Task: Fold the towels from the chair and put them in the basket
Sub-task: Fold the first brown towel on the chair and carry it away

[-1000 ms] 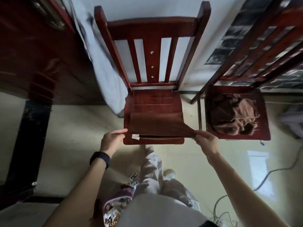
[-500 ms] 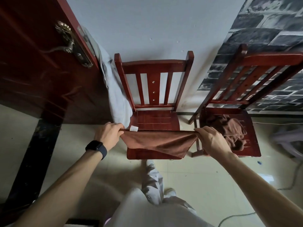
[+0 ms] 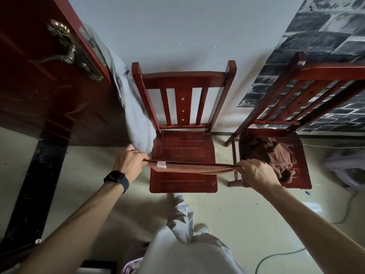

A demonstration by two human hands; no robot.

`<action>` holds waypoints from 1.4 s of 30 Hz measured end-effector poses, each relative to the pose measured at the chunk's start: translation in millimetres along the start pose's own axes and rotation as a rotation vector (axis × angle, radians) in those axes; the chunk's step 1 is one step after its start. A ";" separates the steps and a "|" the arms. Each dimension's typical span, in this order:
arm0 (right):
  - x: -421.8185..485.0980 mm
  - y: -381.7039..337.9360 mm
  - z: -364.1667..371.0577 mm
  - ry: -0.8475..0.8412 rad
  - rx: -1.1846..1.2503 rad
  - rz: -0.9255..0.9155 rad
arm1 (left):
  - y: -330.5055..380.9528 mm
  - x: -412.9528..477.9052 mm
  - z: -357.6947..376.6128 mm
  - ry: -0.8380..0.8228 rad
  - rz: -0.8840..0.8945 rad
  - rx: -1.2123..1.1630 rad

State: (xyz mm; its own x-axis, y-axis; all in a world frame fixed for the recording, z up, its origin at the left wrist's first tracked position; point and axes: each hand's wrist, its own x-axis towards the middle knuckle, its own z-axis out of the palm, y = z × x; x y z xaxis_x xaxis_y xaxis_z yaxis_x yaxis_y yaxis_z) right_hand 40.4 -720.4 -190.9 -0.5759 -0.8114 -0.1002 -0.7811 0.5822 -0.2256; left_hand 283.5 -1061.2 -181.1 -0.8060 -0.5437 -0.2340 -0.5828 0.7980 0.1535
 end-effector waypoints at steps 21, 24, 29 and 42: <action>121.2 9.2 -9.9 -0.097 -0.050 0.144 | -18.2 115.5 10.6 0.187 0.112 0.204; 99.8 11.1 18.4 -0.138 -0.039 0.178 | -19.3 94.0 33.5 0.181 0.123 0.197; 51.9 15.3 89.0 -0.277 -0.001 0.243 | -17.3 49.1 97.1 0.018 0.125 0.204; -32.0 2.8 223.7 -0.476 0.361 0.628 | -31.5 -11.1 224.5 -0.399 -0.251 -0.259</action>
State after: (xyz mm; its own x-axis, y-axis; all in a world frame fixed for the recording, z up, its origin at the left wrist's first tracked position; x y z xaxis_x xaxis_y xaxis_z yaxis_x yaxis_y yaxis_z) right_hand 110.7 -704.4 -405.1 -0.6495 -0.3275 -0.6862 -0.1814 0.9432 -0.2784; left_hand 334.1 -1021.9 -398.8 -0.5663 -0.5280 -0.6329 -0.7994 0.5388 0.2658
